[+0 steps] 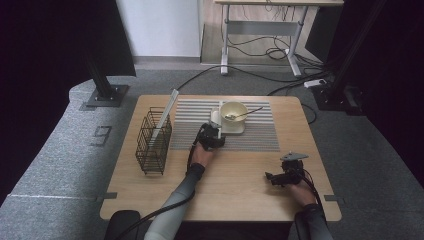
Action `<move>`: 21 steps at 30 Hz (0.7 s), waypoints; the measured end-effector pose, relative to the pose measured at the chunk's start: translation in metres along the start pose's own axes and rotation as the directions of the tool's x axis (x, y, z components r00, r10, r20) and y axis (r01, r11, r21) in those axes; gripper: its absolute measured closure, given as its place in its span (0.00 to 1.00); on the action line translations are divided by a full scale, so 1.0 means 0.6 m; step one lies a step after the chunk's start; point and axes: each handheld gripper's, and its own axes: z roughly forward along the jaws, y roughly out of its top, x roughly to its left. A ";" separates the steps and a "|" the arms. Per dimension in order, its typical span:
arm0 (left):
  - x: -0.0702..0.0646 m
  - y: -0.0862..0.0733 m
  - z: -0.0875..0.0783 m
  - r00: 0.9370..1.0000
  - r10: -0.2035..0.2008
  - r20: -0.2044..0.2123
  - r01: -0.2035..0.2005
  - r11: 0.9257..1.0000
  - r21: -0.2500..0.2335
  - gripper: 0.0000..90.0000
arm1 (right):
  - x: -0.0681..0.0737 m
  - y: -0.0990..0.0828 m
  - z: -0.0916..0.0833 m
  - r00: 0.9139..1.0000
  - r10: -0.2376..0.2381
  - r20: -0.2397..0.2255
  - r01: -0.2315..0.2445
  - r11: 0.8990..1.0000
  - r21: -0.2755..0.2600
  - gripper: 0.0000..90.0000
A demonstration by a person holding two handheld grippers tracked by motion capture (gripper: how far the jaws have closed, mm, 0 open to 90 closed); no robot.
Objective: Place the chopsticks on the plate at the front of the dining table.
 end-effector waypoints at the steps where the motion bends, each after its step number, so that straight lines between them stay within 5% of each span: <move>1: 0.001 0.000 -0.004 1.000 0.000 0.006 0.000 1.000 -0.009 0.51 | 0.000 0.000 0.000 1.000 0.000 0.000 0.000 1.000 0.000 0.00; 9: 0.006 -0.009 -0.032 0.996 0.016 0.085 -0.010 0.998 -0.068 0.28 | 0.000 0.000 0.000 1.000 0.000 0.000 0.000 1.000 0.000 0.00; 13: 0.000 -0.021 -0.043 0.992 0.062 0.114 -0.053 0.996 -0.078 0.16 | 0.000 0.000 0.000 1.000 0.000 0.000 0.000 1.000 0.000 0.00; 17: -0.011 -0.035 -0.052 0.981 0.129 0.143 -0.118 0.989 -0.084 0.08 | 0.000 0.000 0.000 1.000 0.001 0.000 -0.001 1.000 0.000 0.00; 21: -0.021 -0.048 -0.056 0.971 0.148 0.186 -0.133 0.987 -0.087 0.00 | 0.000 0.000 0.000 1.000 0.000 0.000 0.000 1.000 0.000 0.00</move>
